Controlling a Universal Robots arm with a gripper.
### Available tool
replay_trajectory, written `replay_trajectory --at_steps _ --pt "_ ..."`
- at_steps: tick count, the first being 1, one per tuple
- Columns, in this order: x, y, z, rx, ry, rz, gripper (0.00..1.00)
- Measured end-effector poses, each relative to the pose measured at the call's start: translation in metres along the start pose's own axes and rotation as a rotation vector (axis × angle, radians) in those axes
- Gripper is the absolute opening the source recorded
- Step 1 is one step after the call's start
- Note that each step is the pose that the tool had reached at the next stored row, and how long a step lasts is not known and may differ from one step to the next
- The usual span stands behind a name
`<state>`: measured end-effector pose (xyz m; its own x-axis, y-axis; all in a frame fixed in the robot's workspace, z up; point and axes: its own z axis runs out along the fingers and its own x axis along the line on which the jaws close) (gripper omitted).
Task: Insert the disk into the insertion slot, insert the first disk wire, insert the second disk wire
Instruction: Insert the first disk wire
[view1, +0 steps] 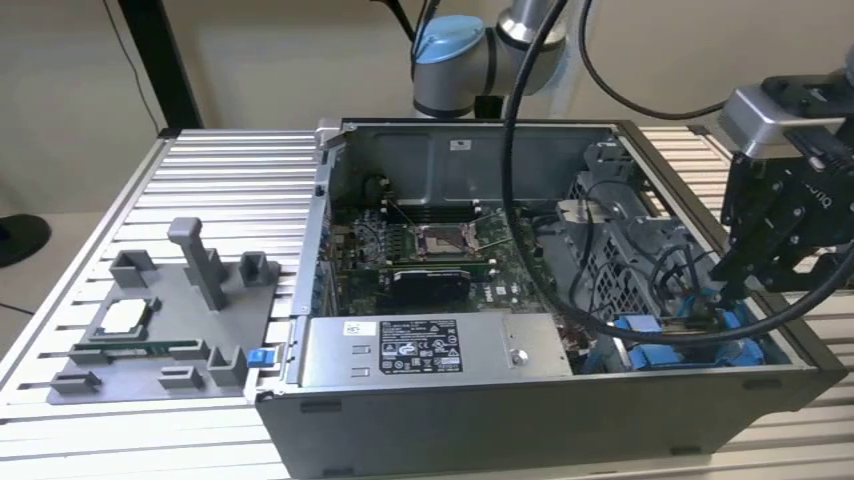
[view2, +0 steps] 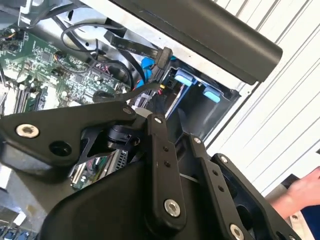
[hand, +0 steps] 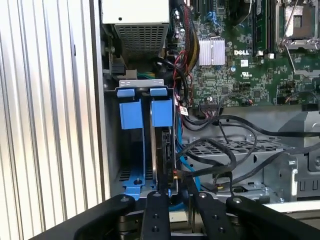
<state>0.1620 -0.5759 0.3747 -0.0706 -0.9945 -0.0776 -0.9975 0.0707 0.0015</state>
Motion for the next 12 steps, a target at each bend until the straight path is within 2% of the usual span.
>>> replay_trajectory --at_steps 5,9,12 --pt "-0.0026 -0.0127 -0.0012 -0.0003 0.0002 0.000 0.00" --pt "-0.0045 -0.0155 -0.0116 -0.0019 0.0003 0.000 0.00" --pt "-0.0067 -0.0209 -0.0125 -0.0039 0.0001 0.000 0.00"
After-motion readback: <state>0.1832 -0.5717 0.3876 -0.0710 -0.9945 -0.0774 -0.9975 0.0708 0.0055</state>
